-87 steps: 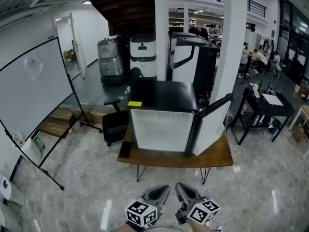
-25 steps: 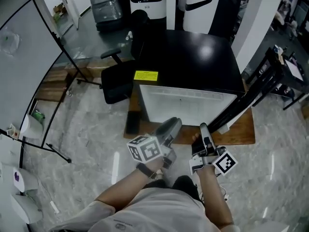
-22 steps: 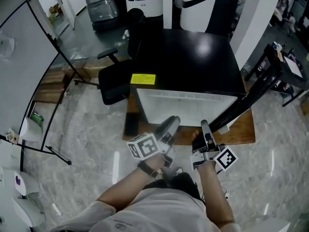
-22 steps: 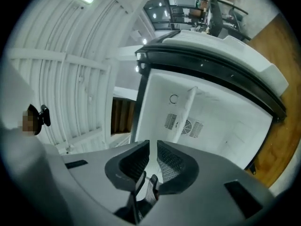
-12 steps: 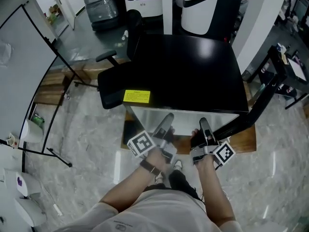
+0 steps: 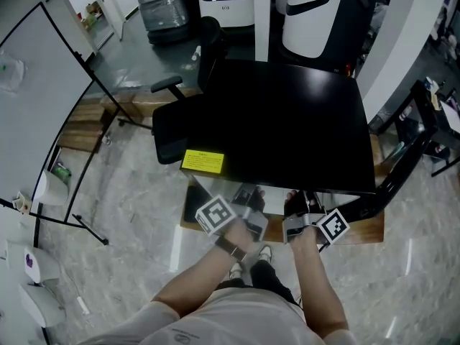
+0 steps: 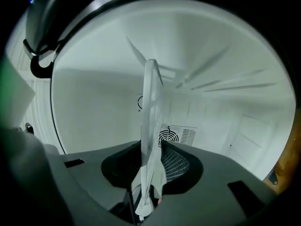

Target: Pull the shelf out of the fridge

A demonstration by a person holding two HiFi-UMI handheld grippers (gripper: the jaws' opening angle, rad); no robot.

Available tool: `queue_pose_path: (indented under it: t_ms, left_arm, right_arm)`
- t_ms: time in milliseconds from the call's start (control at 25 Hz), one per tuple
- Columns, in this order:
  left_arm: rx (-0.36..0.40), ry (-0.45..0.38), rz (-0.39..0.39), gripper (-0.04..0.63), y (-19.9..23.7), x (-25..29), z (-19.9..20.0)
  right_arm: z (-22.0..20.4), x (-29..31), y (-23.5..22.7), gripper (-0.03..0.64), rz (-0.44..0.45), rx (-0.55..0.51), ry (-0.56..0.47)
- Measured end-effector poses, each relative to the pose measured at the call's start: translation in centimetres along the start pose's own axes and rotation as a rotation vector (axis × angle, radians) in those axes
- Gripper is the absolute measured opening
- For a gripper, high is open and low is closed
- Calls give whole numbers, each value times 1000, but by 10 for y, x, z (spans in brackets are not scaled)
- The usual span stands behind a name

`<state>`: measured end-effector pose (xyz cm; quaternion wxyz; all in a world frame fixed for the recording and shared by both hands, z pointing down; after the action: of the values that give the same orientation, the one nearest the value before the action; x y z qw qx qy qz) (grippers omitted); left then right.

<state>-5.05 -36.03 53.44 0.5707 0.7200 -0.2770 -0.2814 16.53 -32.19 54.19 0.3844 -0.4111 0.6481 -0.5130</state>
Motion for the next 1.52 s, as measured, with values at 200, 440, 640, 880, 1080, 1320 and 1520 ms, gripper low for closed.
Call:
queue_pose_path:
  t_ms: [200, 440, 640, 880, 1080, 1320, 1520]
  left_arm:
    - [-4, -24, -1, 51, 4, 0, 0]
    - [-67, -37, -40, 40, -1, 2, -2]
    - [-73, -43, 9, 31, 2, -4, -4]
    - [-79, -39, 13, 31, -1, -12, -9]
    - [-78, -32, 22, 31, -3, -21, -14]
    - [-81, -19, 18, 29, -6, -34, -22]
    - [-82, -7, 19, 29, -7, -50, -30]
  right_arm:
    - [3, 7, 2, 66, 21, 6, -5]
    - [2, 6, 3, 58, 20, 30, -18]
    - [-1, 3, 4, 52, 10, 42, -31]
    - [-8, -6, 5, 51, 5, 55, -43]
    - [-14, -15, 8, 51, 2, 63, -49]
    - [-21, -29, 9, 51, -2, 59, -57]
    - [-32, -45, 11, 51, 3, 55, -57]
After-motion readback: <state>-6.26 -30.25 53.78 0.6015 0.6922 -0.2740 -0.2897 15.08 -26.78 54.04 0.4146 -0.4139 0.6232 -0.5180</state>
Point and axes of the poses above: the fingertips, and each gripper's own axes: x forward along the fingers, y to its left, z out of its top, the point moved 8 cm from there along -x, backward along the fingers, and after that the axes turned 9 degrees about y, right-handed, at the moved point
